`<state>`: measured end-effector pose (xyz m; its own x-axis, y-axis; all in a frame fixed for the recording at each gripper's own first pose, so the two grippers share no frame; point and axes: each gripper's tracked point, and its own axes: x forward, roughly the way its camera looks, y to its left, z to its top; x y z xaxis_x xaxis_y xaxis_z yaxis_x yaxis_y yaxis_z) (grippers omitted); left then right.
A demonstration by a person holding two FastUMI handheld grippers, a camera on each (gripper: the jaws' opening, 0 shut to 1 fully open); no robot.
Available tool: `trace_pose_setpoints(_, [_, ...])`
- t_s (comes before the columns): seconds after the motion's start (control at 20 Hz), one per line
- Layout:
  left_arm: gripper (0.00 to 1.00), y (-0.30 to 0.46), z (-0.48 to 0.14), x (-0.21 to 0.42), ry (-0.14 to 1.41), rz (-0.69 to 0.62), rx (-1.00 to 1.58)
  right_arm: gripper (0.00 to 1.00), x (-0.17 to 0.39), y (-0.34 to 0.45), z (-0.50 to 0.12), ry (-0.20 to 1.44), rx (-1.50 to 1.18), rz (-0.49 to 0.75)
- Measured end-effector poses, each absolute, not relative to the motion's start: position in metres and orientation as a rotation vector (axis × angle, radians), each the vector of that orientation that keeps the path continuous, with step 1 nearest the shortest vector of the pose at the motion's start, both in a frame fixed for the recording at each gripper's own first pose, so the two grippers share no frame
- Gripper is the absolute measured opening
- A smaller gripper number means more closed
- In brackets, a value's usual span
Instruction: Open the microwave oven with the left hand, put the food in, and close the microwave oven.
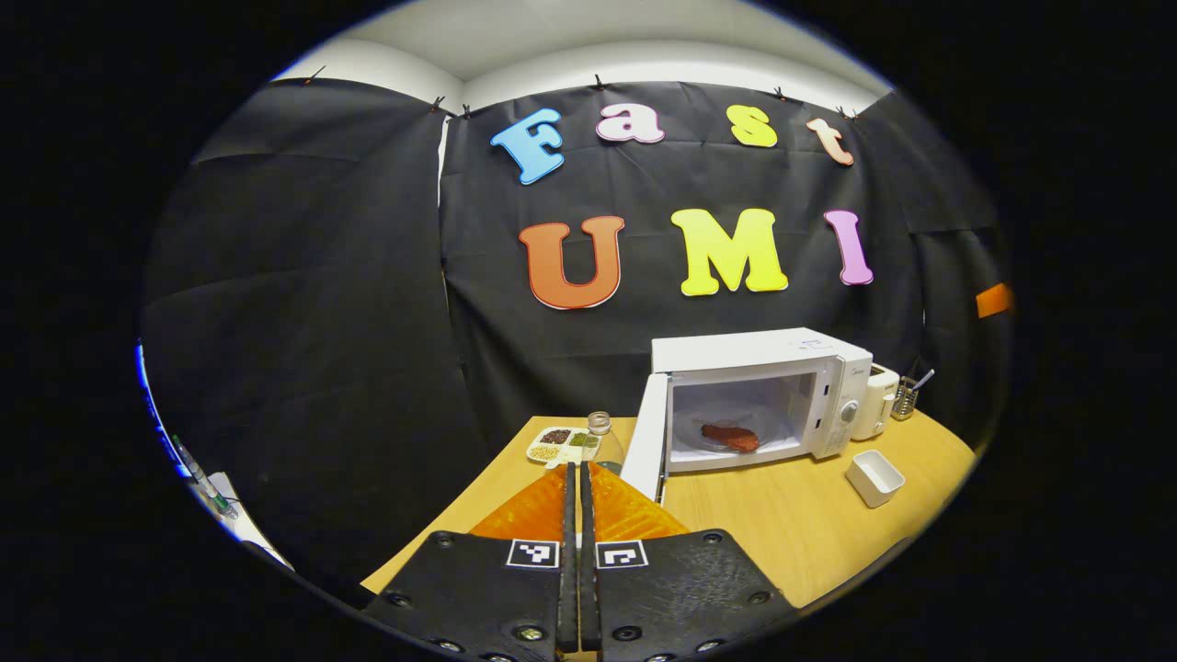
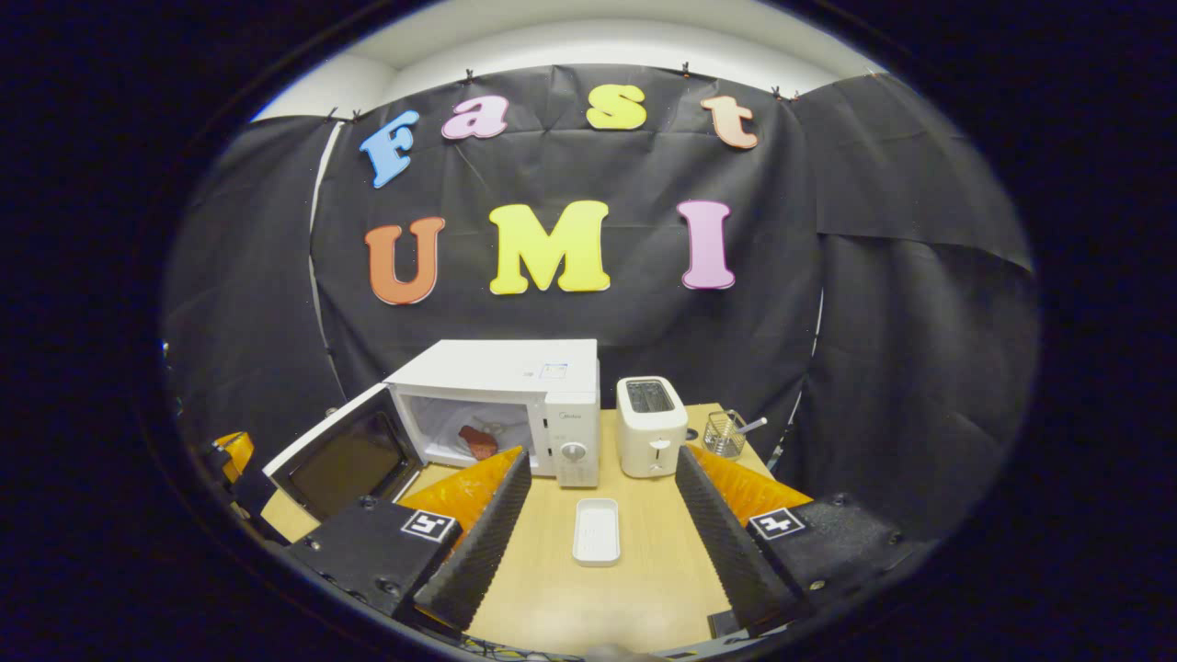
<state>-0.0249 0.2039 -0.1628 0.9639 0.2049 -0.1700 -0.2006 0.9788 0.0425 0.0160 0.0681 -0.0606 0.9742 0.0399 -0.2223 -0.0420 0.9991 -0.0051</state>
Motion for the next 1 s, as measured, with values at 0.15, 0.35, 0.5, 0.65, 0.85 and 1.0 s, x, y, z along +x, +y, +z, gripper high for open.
trace_pose_setpoints(0.15, [0.00, 0.219, -0.182, -0.022, 0.198, 0.222, 0.038, 1.00, 0.016, 0.071, -0.062, 0.236, -0.017, 0.051])
trace_pose_setpoints(0.35, [0.00, 0.227, -0.227, -0.015, 0.282, 0.221, 0.024, 1.00, 0.016, 0.071, -0.064, 0.265, -0.022, 0.051])
trace_pose_setpoints(0.5, [0.00, 0.231, -0.241, -0.014, 0.308, 0.231, -0.002, 1.00, 0.016, 0.065, -0.066, 0.281, -0.006, 0.041])
trace_pose_setpoints(0.65, [0.00, 0.216, -0.250, -0.012, 0.326, 0.196, -0.046, 1.00, 0.015, 0.056, -0.072, 0.298, 0.011, 0.023])
trace_pose_setpoints(0.85, [0.00, 0.189, -0.253, -0.010, 0.329, 0.136, -0.022, 1.00, 0.011, 0.047, -0.082, 0.318, 0.023, 0.010])
trace_pose_setpoints(1.0, [0.00, 0.163, -0.259, -0.008, 0.348, 0.089, -0.022, 1.00, 0.011, 0.038, -0.086, 0.329, 0.033, 0.001])
